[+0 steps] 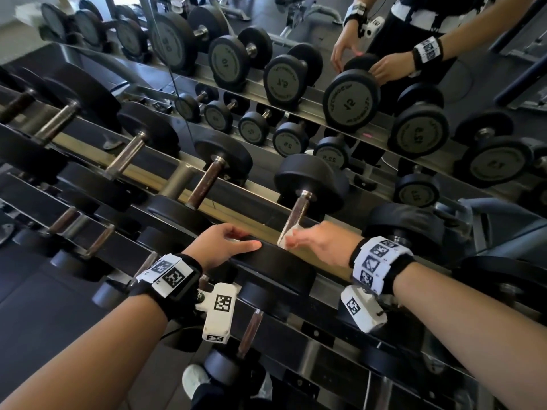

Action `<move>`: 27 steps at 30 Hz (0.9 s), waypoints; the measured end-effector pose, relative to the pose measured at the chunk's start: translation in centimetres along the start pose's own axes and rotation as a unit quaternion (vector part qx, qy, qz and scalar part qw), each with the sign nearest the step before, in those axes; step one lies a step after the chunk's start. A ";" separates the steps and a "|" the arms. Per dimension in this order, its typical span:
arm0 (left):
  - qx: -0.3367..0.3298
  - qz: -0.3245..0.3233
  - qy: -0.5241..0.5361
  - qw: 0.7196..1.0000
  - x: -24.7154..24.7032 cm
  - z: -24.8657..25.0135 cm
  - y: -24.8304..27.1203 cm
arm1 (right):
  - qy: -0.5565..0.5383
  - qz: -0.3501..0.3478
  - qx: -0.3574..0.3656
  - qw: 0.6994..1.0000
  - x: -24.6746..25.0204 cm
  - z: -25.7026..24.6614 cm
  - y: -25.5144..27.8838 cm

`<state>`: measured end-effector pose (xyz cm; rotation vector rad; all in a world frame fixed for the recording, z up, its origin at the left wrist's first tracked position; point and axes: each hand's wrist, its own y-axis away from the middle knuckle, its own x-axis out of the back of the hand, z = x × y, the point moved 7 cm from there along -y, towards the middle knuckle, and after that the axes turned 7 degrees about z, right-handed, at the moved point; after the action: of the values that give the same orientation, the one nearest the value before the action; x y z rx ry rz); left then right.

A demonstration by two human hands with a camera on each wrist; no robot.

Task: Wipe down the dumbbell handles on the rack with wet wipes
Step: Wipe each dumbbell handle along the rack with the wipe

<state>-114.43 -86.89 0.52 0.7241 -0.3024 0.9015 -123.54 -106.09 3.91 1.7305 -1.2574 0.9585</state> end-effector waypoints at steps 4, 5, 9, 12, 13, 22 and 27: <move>0.007 0.006 0.002 1.000 0.1 0.0 0.1 | -0.175 0.260 -0.107 0.944 4.6 2.5 -0.2; 0.009 0.006 0.003 1.000 0.1 0.0 0.1 | -0.190 0.287 -0.121 0.931 4.7 2.8 -0.4; 0.006 0.003 0.007 1.000 0.0 0.2 0.1 | -0.182 0.178 -0.127 0.959 2.0 2.4 -1.7; 0.002 0.002 0.007 1.000 0.0 0.3 0.2 | -0.015 0.029 -0.087 0.996 -1.5 1.3 -1.2; 0.002 0.003 0.007 1.000 0.0 0.3 0.2 | -0.025 0.018 -0.085 0.996 -2.2 1.0 -1.1; 0.011 -0.005 0.000 1.000 0.1 0.7 0.4 | -0.261 0.187 -0.165 0.933 5.2 2.5 -1.2; 0.007 -0.003 0.014 1.000 -0.1 0.5 0.3 | 0.005 0.080 -0.071 0.994 2.1 1.4 -1.7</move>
<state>-114.73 -87.18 1.02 0.7254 -0.2689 0.9079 -121.29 -107.77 4.99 1.5317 -1.4393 0.9425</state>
